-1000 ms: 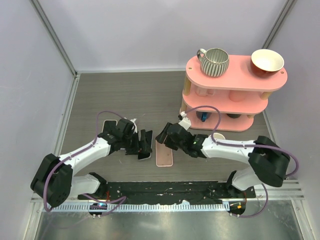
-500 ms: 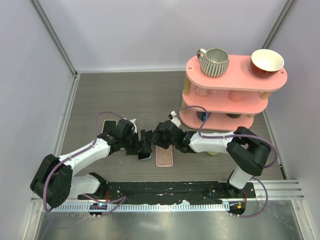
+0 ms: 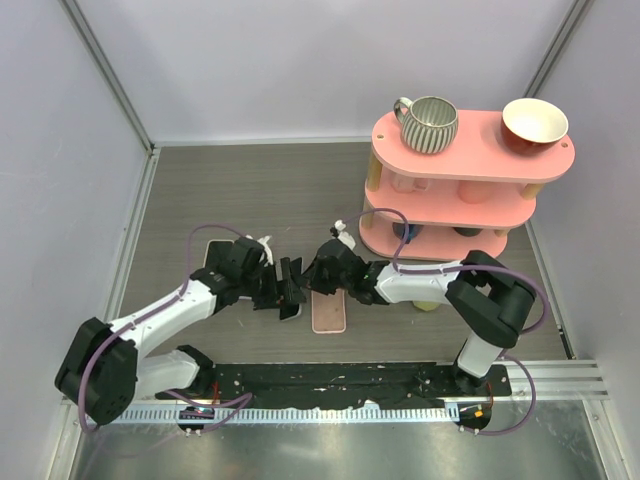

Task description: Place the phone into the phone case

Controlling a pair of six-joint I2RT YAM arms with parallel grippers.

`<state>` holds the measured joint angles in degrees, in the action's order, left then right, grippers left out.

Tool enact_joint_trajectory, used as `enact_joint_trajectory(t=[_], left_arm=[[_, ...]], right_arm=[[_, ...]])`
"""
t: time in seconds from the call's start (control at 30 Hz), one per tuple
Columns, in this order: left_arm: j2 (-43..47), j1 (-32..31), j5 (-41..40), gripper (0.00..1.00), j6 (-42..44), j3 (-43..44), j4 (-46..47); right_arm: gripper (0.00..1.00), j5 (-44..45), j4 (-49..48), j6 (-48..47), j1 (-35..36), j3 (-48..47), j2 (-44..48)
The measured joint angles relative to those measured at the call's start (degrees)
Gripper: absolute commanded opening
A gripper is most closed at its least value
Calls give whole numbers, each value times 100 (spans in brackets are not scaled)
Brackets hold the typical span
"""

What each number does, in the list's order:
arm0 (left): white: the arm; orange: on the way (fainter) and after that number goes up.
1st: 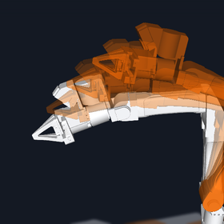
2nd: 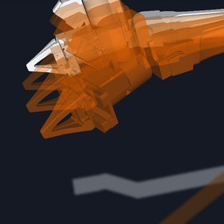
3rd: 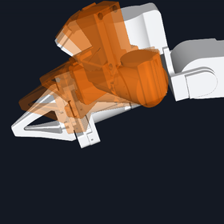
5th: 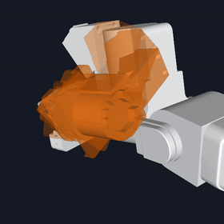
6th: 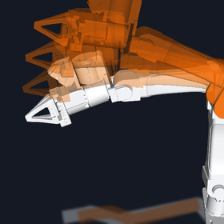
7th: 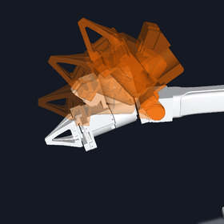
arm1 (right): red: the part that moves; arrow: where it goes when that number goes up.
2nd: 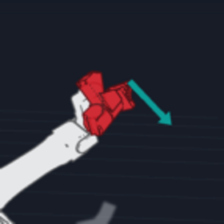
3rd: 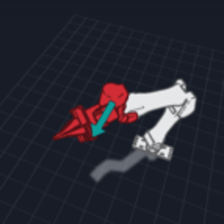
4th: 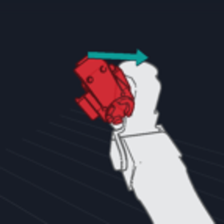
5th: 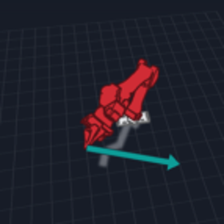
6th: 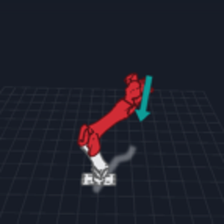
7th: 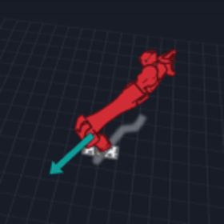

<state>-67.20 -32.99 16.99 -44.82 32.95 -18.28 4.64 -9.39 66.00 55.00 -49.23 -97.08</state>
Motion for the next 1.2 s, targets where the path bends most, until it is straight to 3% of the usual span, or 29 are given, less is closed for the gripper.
enact_joint_trajectory(t=[0.23,0.57,0.93,1.2], left_arm=[[533,0,413,94,-155,57,-46],[776,0,175,80,-85,457,-437],[-313,0,262,68,-289,437,140],[-852,0,319,58,-328,350,654]], right_arm=[[1,-118,348,-625,-201,326,796],[1,-227,907,-1172,-422,966,2638],[1,-240,1421,-1593,-520,1097,2299],[1,-396,741,-1427,-629,1464,1993]])
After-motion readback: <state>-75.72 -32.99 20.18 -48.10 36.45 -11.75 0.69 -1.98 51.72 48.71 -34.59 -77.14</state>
